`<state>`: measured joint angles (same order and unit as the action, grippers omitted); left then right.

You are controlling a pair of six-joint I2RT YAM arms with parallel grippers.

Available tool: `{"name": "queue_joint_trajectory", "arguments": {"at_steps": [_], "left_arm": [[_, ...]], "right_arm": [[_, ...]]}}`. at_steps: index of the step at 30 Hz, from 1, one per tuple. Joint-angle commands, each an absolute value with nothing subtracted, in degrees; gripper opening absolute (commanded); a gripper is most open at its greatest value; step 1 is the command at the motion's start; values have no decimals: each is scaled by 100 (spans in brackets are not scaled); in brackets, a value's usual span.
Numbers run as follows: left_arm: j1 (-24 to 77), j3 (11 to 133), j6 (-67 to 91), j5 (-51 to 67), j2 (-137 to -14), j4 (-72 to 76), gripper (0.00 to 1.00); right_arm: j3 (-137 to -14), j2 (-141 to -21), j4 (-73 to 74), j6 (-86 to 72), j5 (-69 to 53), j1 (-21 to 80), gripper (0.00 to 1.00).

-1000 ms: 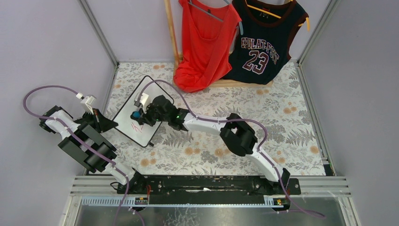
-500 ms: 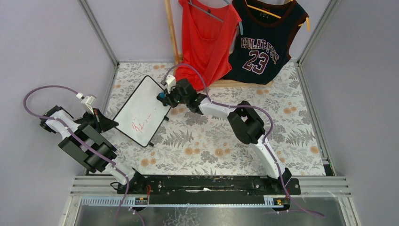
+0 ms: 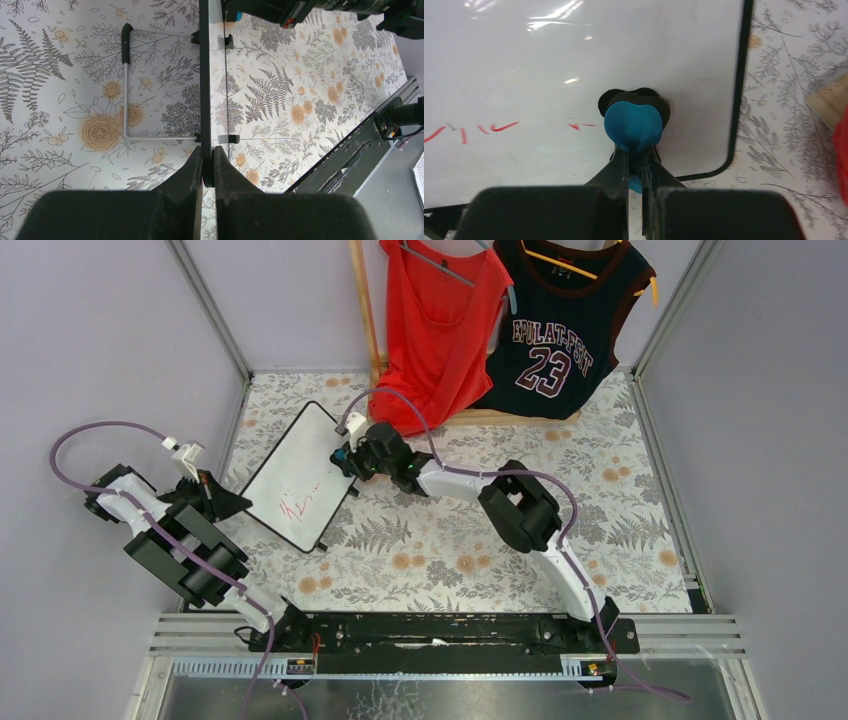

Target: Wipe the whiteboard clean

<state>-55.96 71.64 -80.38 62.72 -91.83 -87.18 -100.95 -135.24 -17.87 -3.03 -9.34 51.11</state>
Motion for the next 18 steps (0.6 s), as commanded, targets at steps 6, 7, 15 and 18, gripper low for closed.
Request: {"name": "queue_joint_trajectory", "arguments": {"at_steps": [6, 7, 15, 18], "left_arm": [[-5438, 6889, -8653, 5051, -9185, -8324, 0], [-5425, 6887, -8653, 5053, -9187, -8328, 0], [-5415, 6876, -8655, 5036, -9185, -8323, 0], [-5417, 6865, -8657, 5036, -9186, -8323, 0]], "right_arm": [[-10214, -13185, -2024, -571, -1278, 6276, 0], [-10193, -13162, -2061, -603, -1276, 6355, 0], [-9959, -12886, -2310, -736, -1344, 6587, 0], [-10008, -12933, -2138, -483, -1047, 6537, 0]]}}
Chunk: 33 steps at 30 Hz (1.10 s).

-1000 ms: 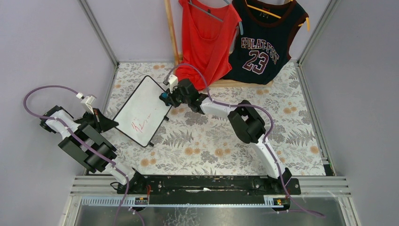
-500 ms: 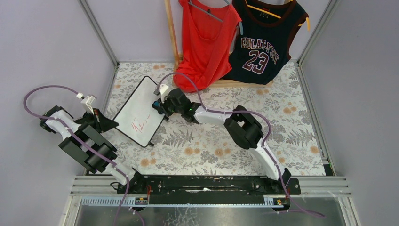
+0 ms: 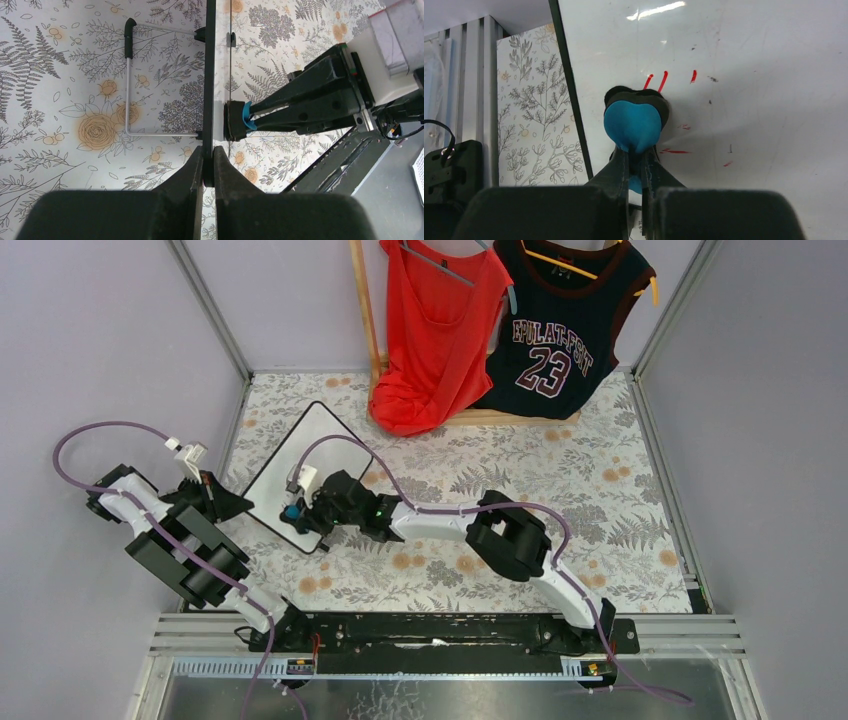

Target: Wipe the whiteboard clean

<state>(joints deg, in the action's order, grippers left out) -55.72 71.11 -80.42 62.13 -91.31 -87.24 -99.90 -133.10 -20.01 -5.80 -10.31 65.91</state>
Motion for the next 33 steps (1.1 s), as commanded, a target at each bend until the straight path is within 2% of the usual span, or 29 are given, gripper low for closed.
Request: {"name": "queue_joint_trajectory", "arguments": {"at_steps": [1, 18, 24, 33], "left_arm": [[-5417, 6869, -8645, 5036, -9187, -8323, 0], [-5416, 6912, -8630, 5019, -9193, -8324, 0], [-5417, 6908, -8626, 5014, -9215, -8323, 0], [-5418, 6878, -8619, 5018, -9195, -8323, 0]], "right_arm": [[-10083, -13001, -2037, -442, -1023, 6485, 0], [-10355, -13173, -1602, -134, -371, 5356, 0], [-10179, -13008, -1733, -409, -647, 5471, 0], [-10375, -13066, -1732, -384, -580, 6437, 0]]}}
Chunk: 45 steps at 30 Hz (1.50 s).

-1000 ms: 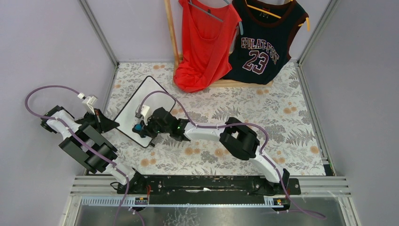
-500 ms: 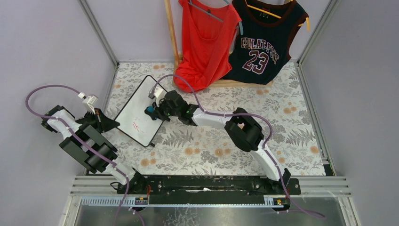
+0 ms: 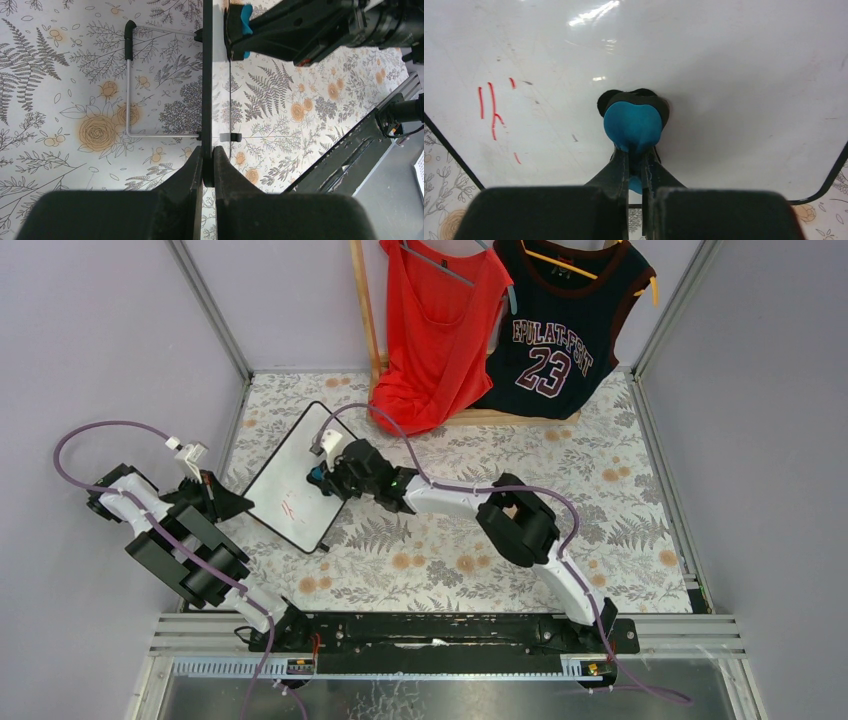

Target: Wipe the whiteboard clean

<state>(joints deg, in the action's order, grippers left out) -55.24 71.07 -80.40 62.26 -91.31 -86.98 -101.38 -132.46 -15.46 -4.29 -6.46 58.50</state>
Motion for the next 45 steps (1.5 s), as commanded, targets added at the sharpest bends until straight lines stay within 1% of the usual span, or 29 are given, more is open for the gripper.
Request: {"name": "queue_joint_trajectory", "arguments": {"at_steps": [1, 8, 13, 16, 20, 34, 39, 45], "left_arm": [[-5415, 6879, -8618, 5027, -9196, -8323, 0], [-5412, 6846, -8632, 5011, -9187, -8323, 0], [-5410, 6840, -8634, 5019, -9186, -8323, 0], [-5414, 6844, -8630, 5012, -9178, -8325, 0], [-5414, 6844, -8624, 5006, -9185, -8324, 0], [-5412, 6859, -8624, 5001, -9181, -8324, 0], [-5414, 6864, -8615, 5010, -9193, -8323, 0], [-5419, 6858, -8614, 5020, -9195, -8328, 0]], "right_arm": [[-10440, -13095, -1732, -393, -580, 6535, 0], [-10937, -13376, -1654, -484, -656, 7003, 0], [-11136, -13505, -1550, -497, -710, 7066, 0], [-11183, -13546, -1443, -313, -446, 7044, 0], [-11206, -13597, -1311, -321, -402, 6833, 0], [-10603, -13352, -1415, -413, -70, 5753, 0], [-10343, -13102, -1503, -374, 80, 5621, 0], [-10246, -13060, -1607, -621, -236, 5763, 0]]}}
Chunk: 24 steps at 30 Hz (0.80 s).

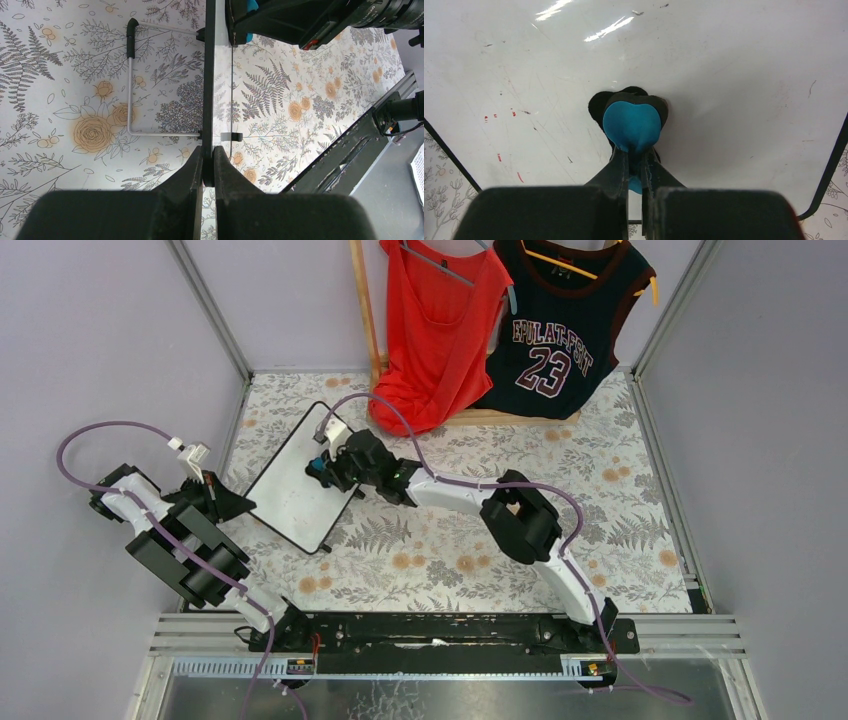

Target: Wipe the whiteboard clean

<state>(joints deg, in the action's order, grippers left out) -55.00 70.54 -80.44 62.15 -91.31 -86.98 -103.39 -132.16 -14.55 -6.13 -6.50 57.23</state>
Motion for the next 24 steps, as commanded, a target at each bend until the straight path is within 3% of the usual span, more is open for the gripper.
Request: {"name": "queue_joint_trajectory", "arguments": {"at_steps": [1, 14, 24], "left_arm": [[-5415, 6853, -8619, 5023, -9195, -8326, 0], [-5414, 6853, -8626, 5035, -9193, -8323, 0], [-5416, 6815, -8657, 5001, -9179, -8324, 0]], "right_arm": [[-10254, -13078, -1608, -615, -222, 5822, 0], [-11169, -13425, -1352, -597, -219, 6932, 0], [-11368, -13659, -1207, -476, -44, 6894, 0]]}}
